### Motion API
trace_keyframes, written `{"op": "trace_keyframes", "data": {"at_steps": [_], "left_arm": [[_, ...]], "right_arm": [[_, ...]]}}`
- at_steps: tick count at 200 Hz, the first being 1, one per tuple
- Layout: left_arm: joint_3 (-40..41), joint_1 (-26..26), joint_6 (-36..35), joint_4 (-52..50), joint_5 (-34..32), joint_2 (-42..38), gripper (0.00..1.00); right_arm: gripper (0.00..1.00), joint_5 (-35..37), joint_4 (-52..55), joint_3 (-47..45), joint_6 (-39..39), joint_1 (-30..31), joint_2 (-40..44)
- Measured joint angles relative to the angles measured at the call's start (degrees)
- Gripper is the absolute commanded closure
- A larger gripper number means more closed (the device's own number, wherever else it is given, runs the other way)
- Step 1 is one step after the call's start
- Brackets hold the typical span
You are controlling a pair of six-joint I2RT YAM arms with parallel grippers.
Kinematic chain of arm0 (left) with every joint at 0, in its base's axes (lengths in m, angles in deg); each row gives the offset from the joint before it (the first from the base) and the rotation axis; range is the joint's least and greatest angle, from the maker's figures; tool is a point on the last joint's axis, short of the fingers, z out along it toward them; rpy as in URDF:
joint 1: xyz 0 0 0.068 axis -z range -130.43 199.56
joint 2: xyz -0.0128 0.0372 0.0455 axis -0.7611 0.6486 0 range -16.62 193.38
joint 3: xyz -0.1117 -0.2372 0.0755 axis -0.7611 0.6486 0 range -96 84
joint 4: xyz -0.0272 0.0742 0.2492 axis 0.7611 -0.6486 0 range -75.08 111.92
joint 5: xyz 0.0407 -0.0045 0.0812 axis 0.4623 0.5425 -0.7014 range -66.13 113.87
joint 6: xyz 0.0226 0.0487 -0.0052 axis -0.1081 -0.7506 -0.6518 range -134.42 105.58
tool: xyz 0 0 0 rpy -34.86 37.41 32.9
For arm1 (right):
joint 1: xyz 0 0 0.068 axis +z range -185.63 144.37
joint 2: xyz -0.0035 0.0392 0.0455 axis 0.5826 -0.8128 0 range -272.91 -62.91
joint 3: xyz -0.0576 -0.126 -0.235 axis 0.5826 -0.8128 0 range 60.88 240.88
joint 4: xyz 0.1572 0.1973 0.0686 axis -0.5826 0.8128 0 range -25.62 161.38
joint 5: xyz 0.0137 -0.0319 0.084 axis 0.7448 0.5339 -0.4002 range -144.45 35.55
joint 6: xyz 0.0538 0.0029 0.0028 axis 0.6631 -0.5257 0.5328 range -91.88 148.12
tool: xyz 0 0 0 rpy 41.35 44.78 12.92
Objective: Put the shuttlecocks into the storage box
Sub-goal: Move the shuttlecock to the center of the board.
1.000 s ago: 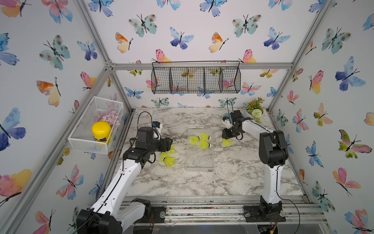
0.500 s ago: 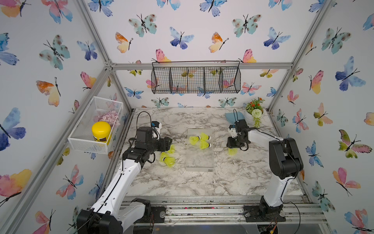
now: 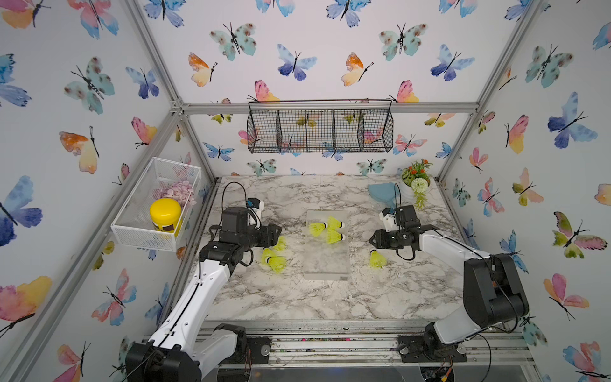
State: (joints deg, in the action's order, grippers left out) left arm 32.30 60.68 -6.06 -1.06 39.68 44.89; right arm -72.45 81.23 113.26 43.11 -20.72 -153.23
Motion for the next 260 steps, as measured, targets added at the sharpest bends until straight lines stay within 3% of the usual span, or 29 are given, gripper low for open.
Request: {"op": "trace_keyframes", "data": {"at_steps": [42,91,151,201,260], "left_arm": [[0.0,-0.1,0.0,0.0,0.0,0.0,0.28],[0.0,-0.2,0.0,0.0,0.1,0.0,0.28],[0.0,-0.2,0.0,0.0,0.6,0.0,0.28],[0.0,-0.2,0.0,0.0,0.7,0.0,0.28],[0.0,-0.3,0.2,0.0,0.7,0.0,0.28]], "right_arm": [[0.52,1.4,-0.4,-3.7,1.1,0.0,0.7],[0.51,7.3,0.5,-5.0,2.1,0.0,8.3],[0.69,16.6,4.8,-6.9,4.0,0.0,8.0],[0.72,14.2,5.6,-7.6,3.8,0.1,6.0],[0.72,4.3,5.1,-7.8,2.9,1.0,4.9]]}}
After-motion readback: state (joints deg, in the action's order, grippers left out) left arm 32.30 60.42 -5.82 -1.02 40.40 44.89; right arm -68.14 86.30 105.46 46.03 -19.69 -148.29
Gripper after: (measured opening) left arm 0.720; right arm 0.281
